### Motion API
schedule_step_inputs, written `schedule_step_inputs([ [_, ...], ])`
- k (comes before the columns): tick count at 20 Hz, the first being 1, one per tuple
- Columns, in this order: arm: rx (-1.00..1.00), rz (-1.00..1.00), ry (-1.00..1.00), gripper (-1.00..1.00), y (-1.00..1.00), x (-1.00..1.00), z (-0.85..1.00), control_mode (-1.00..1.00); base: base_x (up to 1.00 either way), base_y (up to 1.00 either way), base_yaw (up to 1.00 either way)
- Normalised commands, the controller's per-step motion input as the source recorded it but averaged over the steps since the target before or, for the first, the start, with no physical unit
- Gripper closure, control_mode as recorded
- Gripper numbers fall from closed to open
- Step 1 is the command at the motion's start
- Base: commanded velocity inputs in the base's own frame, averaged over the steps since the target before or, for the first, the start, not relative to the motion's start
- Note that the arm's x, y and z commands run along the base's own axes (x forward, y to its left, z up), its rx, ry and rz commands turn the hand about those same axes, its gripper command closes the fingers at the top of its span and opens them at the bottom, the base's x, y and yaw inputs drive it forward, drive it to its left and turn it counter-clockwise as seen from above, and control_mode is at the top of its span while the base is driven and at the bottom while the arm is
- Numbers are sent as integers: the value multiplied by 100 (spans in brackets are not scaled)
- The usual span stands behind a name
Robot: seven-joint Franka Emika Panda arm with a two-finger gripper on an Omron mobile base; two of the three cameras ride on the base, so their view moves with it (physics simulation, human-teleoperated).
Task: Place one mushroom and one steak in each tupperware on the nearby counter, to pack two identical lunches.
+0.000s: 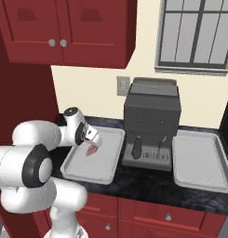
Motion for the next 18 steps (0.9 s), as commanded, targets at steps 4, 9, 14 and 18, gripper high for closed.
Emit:
schedule_step_inputs([
  [4, 2, 0, -5, -100, 28, -65, 100, -100, 0, 0, 0],
  [9, 7, 2, -1, -100, 25, -100, 100, -100, 0, 0, 0],
  [14, 0, 2, -12, -100, 16, -100, 100, -100, 0, 0, 0],
  [18, 0, 0, -27, -100, 14, -100, 76, -100, 0, 0, 0],
])
